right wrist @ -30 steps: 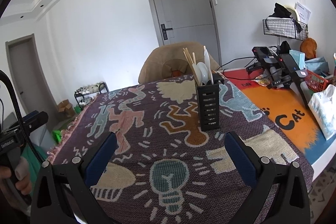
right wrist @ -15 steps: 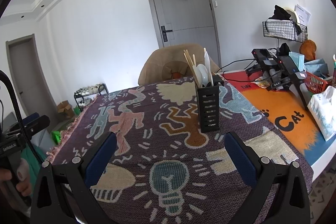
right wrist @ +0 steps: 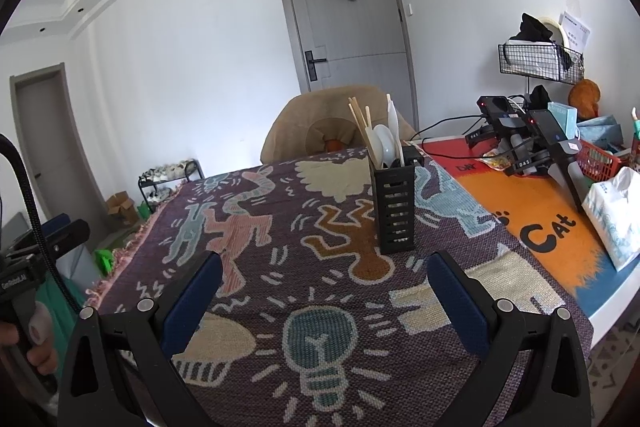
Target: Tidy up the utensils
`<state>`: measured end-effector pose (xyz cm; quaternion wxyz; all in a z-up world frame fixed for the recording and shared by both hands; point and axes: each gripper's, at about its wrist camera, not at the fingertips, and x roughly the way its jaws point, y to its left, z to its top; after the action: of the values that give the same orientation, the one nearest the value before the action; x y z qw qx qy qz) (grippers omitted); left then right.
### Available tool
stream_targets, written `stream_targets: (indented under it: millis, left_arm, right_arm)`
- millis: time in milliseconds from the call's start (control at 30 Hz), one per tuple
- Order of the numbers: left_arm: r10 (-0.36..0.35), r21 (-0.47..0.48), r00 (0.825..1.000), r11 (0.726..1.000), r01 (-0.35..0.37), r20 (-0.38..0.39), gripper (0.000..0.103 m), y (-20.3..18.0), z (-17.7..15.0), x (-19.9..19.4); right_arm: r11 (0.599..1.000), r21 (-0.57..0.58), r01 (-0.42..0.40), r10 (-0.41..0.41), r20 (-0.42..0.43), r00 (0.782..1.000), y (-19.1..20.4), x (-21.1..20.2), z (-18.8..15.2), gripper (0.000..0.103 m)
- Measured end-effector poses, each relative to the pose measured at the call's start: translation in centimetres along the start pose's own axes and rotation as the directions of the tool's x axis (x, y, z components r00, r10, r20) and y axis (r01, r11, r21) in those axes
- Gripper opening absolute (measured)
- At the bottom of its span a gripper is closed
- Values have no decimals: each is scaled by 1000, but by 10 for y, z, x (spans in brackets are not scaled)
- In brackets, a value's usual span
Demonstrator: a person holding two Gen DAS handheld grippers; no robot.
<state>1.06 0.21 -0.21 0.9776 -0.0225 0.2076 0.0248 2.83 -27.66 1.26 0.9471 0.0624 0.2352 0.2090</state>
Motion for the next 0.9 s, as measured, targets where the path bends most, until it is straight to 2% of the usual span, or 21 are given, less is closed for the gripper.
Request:
stream_targets:
  millis: [900]
  left_arm:
    - [5,-3,1000,1000,-5,8,103,2,0,-1]
  right_arm:
    - [1000,-22,19,-19,3,1000,4,1,-1,103]
